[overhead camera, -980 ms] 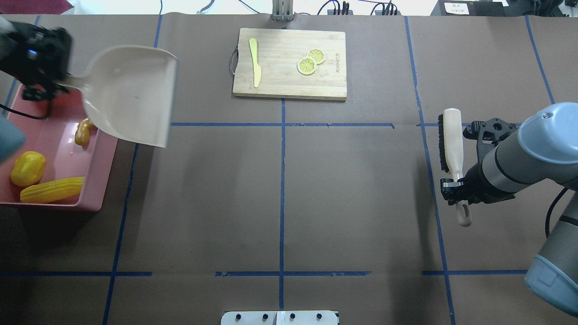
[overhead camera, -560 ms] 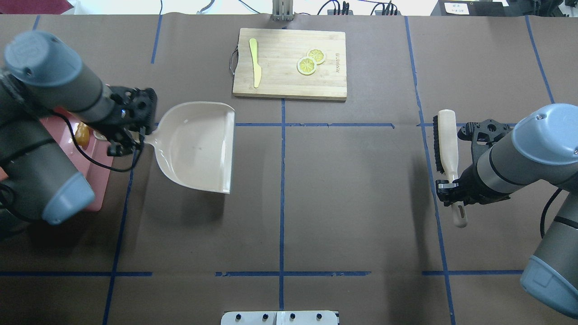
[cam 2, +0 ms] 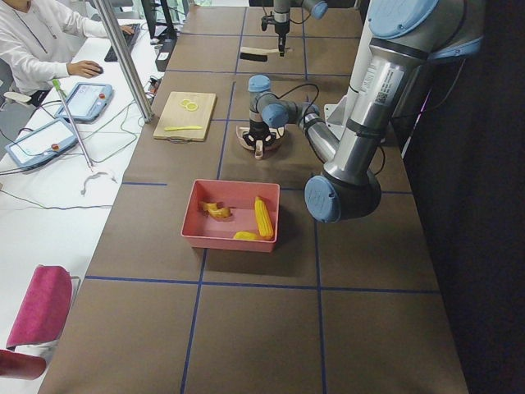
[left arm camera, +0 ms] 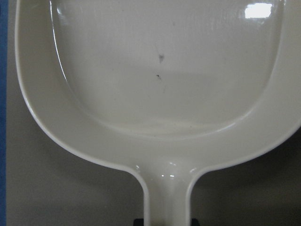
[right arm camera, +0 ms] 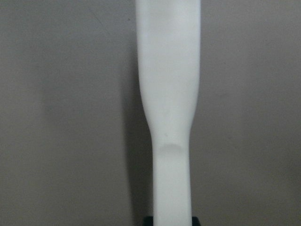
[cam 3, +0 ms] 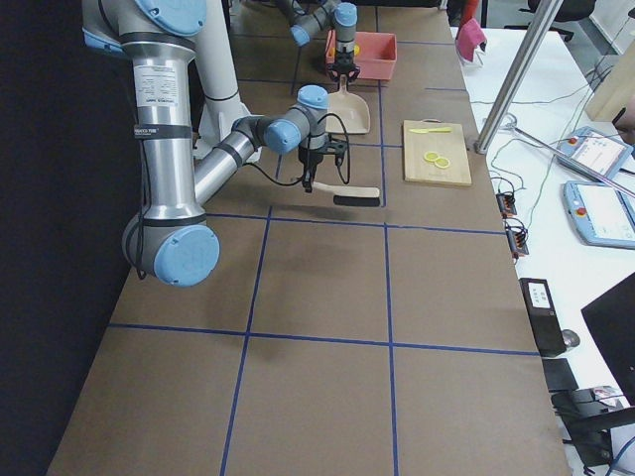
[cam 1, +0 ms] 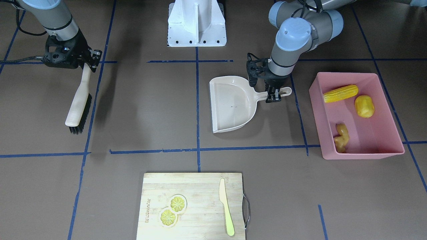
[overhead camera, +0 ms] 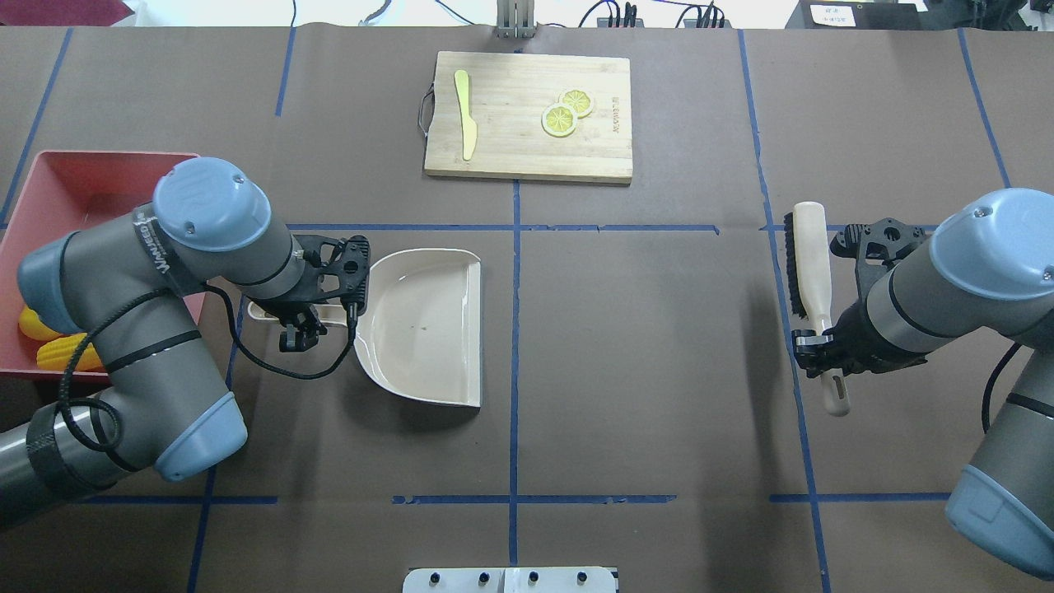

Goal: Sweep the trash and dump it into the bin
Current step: 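Lower the empty dustpan back onto the table with the left gripper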

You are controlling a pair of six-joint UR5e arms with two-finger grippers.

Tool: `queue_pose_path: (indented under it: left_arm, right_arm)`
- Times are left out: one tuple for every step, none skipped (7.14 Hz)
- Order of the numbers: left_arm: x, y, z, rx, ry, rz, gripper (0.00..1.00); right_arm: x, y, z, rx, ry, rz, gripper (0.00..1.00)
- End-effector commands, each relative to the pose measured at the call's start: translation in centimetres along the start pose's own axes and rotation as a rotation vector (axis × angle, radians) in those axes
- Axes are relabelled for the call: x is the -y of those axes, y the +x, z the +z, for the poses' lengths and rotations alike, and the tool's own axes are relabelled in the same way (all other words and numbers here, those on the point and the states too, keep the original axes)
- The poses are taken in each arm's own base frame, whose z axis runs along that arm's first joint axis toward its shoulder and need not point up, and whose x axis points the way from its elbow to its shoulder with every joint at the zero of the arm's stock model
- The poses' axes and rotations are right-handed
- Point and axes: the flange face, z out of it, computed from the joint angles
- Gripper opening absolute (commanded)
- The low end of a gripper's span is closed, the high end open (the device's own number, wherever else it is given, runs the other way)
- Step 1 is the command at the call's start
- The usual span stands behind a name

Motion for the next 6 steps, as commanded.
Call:
queue_pose_path:
  left_arm:
    - [0.7, -0.1, -0.1, 0.03, -0.006, 0.011, 0.8]
    - [0.4, -0.9, -1.4, 0.082, -0.008, 0.013, 1.0]
    - [-1.9, -3.7, -4.1, 0.144, -0.007, -0.004, 1.0]
    - [-5.3, -6.5, -6.9, 0.193, -0.013, -0.029, 1.0]
    - [-11.5, -9.3, -9.0, 0.169, -0.01, -0.133, 1.0]
    - [-18.5, -11.3, -11.1, 0.141, 0.002, -0.256, 1.0]
  right_arm:
    - [0.0, 1.3, 1.5, -0.029, -0.032, -0.056, 0.02]
    - [-0.5, 2.1, 1.9, -0.03, -0.067, -0.055, 0.02]
    - [-0.8, 3.5, 2.6, -0.023, -0.066, -0.056, 0.02]
    - [-1.6, 7.6, 4.8, 0.025, -0.042, -0.071, 0.02]
    - [-2.9, 11.5, 6.8, 0.101, -0.058, -0.09, 0.02]
    - [-3.8, 14.1, 7.7, 0.11, -0.079, -0.072, 0.02]
